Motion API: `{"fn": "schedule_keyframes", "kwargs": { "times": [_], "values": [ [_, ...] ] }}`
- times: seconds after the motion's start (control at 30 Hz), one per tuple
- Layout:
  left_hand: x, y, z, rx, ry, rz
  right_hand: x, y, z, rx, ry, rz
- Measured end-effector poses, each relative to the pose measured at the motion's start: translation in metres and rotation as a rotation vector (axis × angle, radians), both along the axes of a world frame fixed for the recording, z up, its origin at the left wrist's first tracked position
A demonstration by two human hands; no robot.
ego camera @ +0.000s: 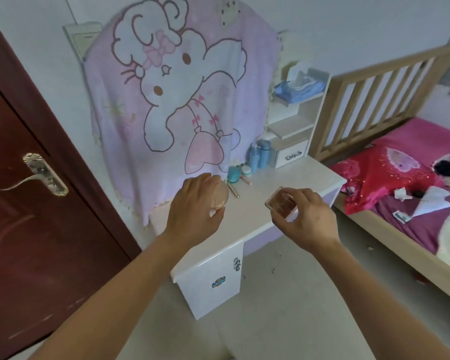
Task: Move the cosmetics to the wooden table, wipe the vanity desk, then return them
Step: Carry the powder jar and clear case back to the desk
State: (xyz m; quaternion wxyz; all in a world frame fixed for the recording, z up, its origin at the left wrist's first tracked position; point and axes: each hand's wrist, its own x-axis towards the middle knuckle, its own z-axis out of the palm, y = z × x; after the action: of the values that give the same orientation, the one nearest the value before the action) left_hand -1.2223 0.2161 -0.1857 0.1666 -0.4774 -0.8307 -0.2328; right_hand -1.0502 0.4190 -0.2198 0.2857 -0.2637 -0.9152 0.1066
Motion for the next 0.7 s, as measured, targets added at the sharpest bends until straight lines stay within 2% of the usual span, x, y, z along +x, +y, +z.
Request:
{"fn": "schedule_keyframes", "kwargs": {
  "times": [0.2,0.43,0.57,0.7],
  "values": [
    [-0.071,0.122,-0.006,-0.001,-0.039,-0.088,-0.057,0.102,0.016,0.086,-0.031,-0.067],
    [-0.113,0.238,-0.015,-0.026,-0.039,-0.192,-0.085,0.202,0.004,0.038,-0.032,-0.139],
    [-0.133,0.292,-0.041,-0.023,-0.05,-0.15,-0.117,0.266,-0.019,0.009,-0.021,-0.091],
    [-0.155,0.342,-0.082,-0.074,-0.095,-0.044,-0.161,0.335,-0.05,-0.035,-0.1,0.026]
  ]
}}
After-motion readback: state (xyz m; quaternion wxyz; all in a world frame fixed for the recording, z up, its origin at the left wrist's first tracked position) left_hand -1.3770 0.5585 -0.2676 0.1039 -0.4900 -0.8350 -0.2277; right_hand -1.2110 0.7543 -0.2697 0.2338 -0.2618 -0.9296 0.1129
